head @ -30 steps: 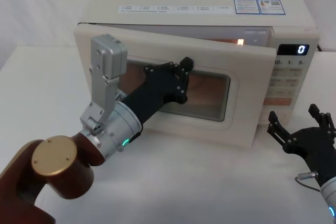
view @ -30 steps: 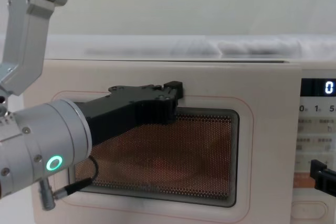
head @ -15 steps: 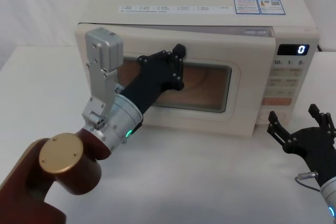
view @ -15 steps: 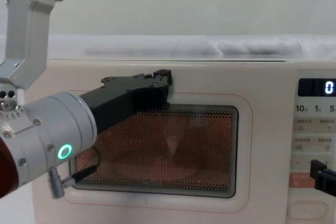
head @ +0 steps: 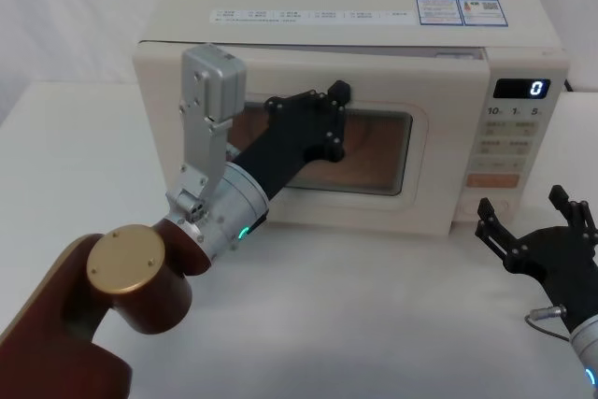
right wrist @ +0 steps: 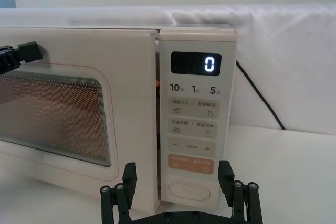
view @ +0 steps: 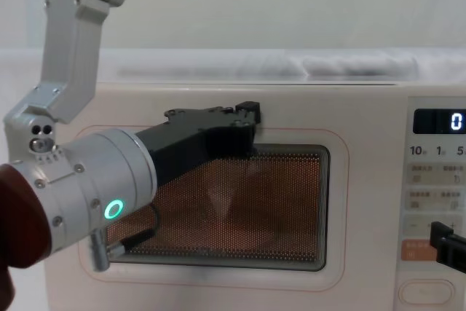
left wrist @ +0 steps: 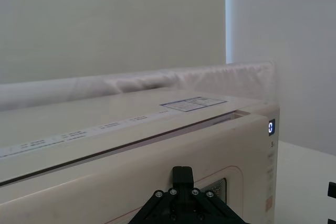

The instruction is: Press the button to open the microwave door with one hand; close the microwave door with the other hand.

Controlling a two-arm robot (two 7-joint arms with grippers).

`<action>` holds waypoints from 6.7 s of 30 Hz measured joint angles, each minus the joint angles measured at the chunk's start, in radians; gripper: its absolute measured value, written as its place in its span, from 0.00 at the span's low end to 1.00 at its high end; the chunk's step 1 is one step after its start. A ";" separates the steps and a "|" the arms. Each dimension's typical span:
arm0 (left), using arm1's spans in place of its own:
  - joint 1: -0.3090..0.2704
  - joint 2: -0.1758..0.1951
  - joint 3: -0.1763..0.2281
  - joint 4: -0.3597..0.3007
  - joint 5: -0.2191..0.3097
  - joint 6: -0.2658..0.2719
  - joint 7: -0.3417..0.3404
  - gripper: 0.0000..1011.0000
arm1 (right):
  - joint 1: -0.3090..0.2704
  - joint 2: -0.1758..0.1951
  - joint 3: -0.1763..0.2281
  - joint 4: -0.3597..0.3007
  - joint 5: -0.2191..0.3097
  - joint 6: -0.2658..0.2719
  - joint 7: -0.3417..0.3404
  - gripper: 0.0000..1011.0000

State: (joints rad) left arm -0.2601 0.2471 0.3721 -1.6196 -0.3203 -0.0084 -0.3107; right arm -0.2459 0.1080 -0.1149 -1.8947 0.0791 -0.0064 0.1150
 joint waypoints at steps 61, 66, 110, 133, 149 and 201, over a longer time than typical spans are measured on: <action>0.069 0.105 0.041 -0.140 -0.044 0.045 -0.093 0.00 | 0.000 0.000 0.000 0.000 0.000 0.000 0.000 0.99; 0.116 0.123 0.034 -0.164 -0.051 0.039 -0.077 0.00 | 0.000 0.000 0.000 0.000 0.000 0.000 0.000 0.99; 0.520 0.083 -0.271 -0.340 0.104 -0.061 0.204 0.57 | 0.000 0.000 0.000 0.000 0.000 0.000 0.000 0.99; 0.470 -0.001 -0.377 -0.169 0.127 -0.131 0.224 0.99 | 0.000 0.000 0.000 0.000 0.000 0.000 0.000 0.99; 0.468 -0.042 -0.405 -0.114 0.086 -0.083 0.163 0.99 | 0.000 0.000 0.000 0.000 0.000 0.000 0.000 0.99; 0.460 -0.046 -0.405 -0.091 0.075 -0.068 0.144 0.99 | -0.002 -0.007 0.006 0.034 0.039 0.003 0.004 0.99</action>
State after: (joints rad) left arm 0.2000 0.2010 -0.0330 -1.7109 -0.2452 -0.0767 -0.1664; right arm -0.2475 0.1011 -0.1089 -1.8606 0.1182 -0.0036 0.1189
